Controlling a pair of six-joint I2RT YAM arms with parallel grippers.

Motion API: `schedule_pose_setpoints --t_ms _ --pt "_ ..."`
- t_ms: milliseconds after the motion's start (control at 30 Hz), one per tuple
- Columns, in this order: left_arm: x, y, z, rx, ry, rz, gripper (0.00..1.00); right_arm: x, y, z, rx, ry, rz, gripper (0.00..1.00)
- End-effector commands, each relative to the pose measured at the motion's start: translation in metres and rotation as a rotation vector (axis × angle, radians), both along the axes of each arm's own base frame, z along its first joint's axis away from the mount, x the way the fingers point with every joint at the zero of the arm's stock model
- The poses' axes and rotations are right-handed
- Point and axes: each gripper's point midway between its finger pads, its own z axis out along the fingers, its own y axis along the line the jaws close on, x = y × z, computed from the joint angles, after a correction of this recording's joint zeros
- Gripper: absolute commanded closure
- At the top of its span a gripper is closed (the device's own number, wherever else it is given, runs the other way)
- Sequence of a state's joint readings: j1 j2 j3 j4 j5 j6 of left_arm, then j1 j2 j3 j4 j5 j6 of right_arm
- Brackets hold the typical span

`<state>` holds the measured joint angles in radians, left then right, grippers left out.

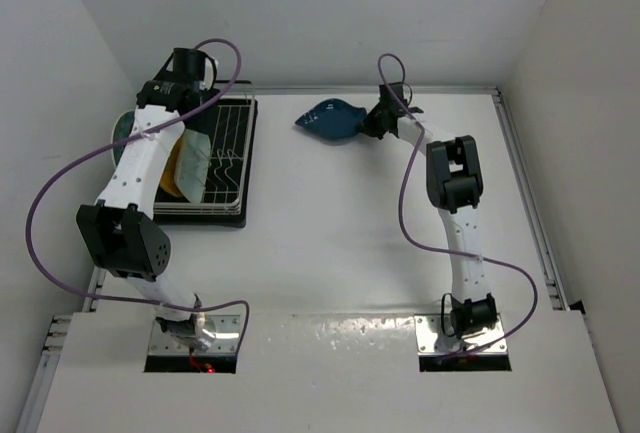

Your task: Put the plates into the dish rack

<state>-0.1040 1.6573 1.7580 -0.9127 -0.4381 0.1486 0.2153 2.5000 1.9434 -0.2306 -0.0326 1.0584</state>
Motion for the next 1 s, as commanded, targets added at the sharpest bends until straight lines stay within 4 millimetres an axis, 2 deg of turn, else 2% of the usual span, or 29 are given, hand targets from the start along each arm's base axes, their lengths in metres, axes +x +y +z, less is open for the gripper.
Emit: schedule_pose_setpoints --t_ms 0,33,67,100,133,167,200,233,267,300,333,367,400,433,500,533,567,633,700,733,833,900,967 --pt "0.001 -0.012 0.018 -0.05 -0.045 -0.082 0.22 -0.009 0.01 -0.027 0.013 0.044 0.03 1.0" --pt "0.0 -0.018 0.015 -0.069 -0.03 -0.114 0.2 -0.012 0.015 -0.024 0.044 0.032 0.07 1.0" --pt "0.0 -0.024 0.023 -0.09 -0.047 -0.152 0.19 -0.015 0.017 -0.026 0.054 0.004 0.1 1.0" --pt "0.001 -0.04 0.018 -0.154 -0.033 -0.219 0.18 -0.011 0.019 0.008 0.049 -0.081 0.149 1.0" --pt "-0.001 -0.048 0.022 -0.184 -0.041 -0.266 0.18 -0.036 0.023 -0.009 0.059 -0.063 0.231 1.0" --pt "-0.003 -0.057 0.019 -0.208 -0.023 -0.316 0.17 -0.034 0.026 0.004 0.064 -0.131 0.263 1.0" --pt "-0.005 -0.076 0.017 -0.282 -0.008 -0.403 0.15 -0.035 0.026 0.032 0.053 -0.199 0.305 1.0" --pt "-0.006 -0.085 0.017 -0.316 -0.007 -0.439 0.15 -0.063 0.031 0.035 0.083 -0.209 0.384 1.0" --pt "-0.01 -0.093 0.015 -0.343 0.009 -0.477 0.14 -0.062 0.034 0.072 0.09 -0.318 0.413 1.0" --pt "-0.013 -0.109 0.01 -0.412 0.033 -0.539 0.13 -0.066 0.041 0.095 0.13 -0.407 0.464 1.0" --pt "-0.012 -0.116 0.004 -0.447 0.052 -0.566 0.13 -0.105 0.044 0.102 0.188 -0.393 0.509 1.0" --pt "-0.016 -0.128 0.0 -0.482 0.078 -0.603 0.12 -0.107 0.044 0.119 0.212 -0.472 0.523 1.0" --pt "-0.019 -0.144 -0.001 -0.533 0.096 -0.656 0.12 -0.122 0.044 0.137 0.246 -0.531 0.555 1.0" --pt "-0.019 -0.153 -0.006 -0.553 0.113 -0.678 0.12 -0.141 0.048 0.142 0.3 -0.515 0.568 1.0" --pt "-0.019 -0.169 -0.019 -0.598 0.166 -0.717 0.12 -0.154 0.046 0.152 0.33 -0.546 0.588 1.0" --pt "-0.02 -0.186 -0.015 -0.624 0.169 -0.768 0.11 -0.162 0.05 0.169 0.347 -0.571 0.602 1.0" --pt "-0.018 -0.194 -0.024 -0.638 0.195 -0.782 0.11 -0.176 0.055 0.163 0.363 -0.55 0.63 1.0" --pt "-0.019 -0.216 -0.024 -0.668 0.214 -0.819 0.09 -0.191 0.07 0.177 0.383 -0.573 0.667 1.0" --pt "-0.021 -0.237 -0.032 -0.678 0.254 -0.858 0.08 -0.203 0.078 0.179 0.398 -0.566 0.688 1.0" --pt "-0.02 -0.243 -0.029 -0.675 0.247 -0.874 0.08 -0.21 0.09 0.185 0.406 -0.577 0.715 1.0" --pt "-0.02 -0.254 -0.036 -0.653 0.267 -0.876 0.08 -0.217 0.103 0.197 0.41 -0.605 0.743 1.0" --pt "-0.018 -0.249 -0.038 -0.634 0.265 -0.844 0.08 -0.219 0.111 0.211 0.418 -0.644 0.77 1.0" --pt "-0.011 -0.243 -0.039 -0.599 0.249 -0.806 0.2 -0.221 0.118 0.223 0.423 -0.676 0.797 1.0"
